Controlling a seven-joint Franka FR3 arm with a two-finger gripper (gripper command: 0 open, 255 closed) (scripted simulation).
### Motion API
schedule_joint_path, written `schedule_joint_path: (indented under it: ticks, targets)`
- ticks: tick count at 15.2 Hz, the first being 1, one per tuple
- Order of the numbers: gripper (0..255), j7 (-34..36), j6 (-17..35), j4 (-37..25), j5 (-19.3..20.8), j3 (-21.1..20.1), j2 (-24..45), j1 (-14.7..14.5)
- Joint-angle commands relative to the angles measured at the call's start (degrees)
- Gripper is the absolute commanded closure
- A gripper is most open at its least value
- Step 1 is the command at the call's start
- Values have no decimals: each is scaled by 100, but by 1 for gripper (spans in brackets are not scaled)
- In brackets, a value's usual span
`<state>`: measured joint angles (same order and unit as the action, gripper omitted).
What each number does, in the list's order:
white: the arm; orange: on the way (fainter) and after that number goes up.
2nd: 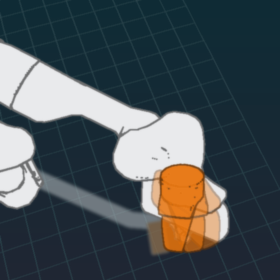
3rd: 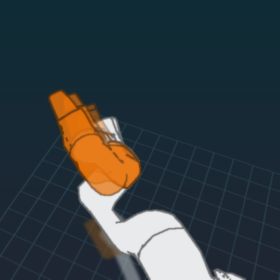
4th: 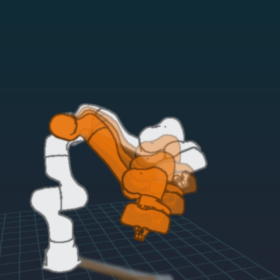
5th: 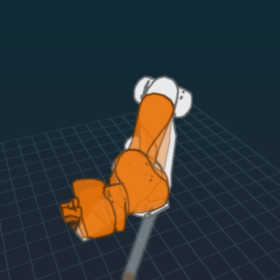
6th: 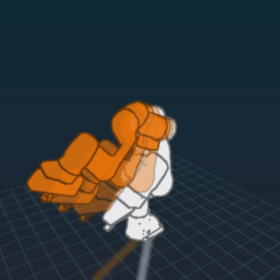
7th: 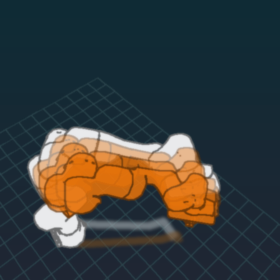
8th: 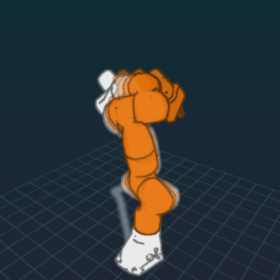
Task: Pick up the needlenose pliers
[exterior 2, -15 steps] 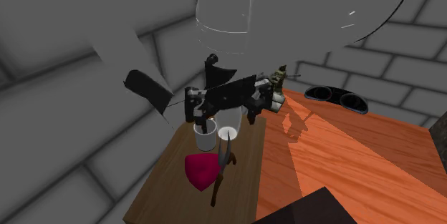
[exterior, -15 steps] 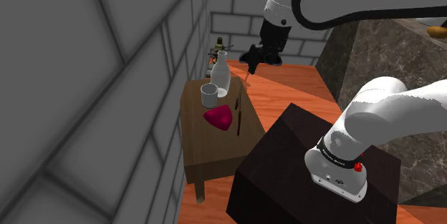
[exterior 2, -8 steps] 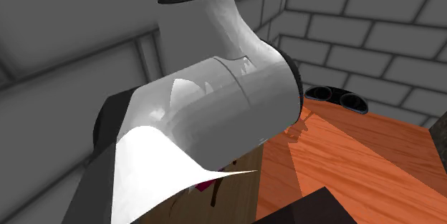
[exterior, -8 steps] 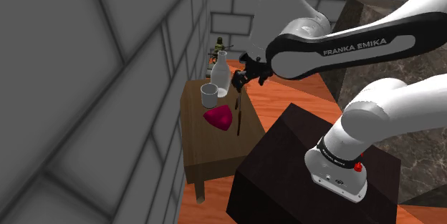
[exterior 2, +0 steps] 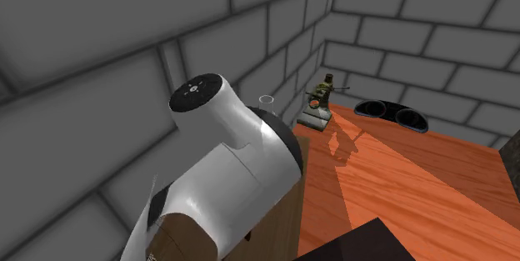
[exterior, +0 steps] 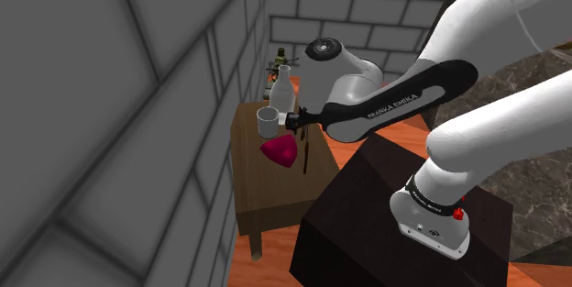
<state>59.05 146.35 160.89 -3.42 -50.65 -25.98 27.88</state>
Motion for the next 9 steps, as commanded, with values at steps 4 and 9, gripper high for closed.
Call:
schedule_joint_path:
  ticks: [4,9]
  targets:
    - [0,647,560,25,494,-706,514,750]
    - [0,1057,913,49,947,-1275,835,1385]
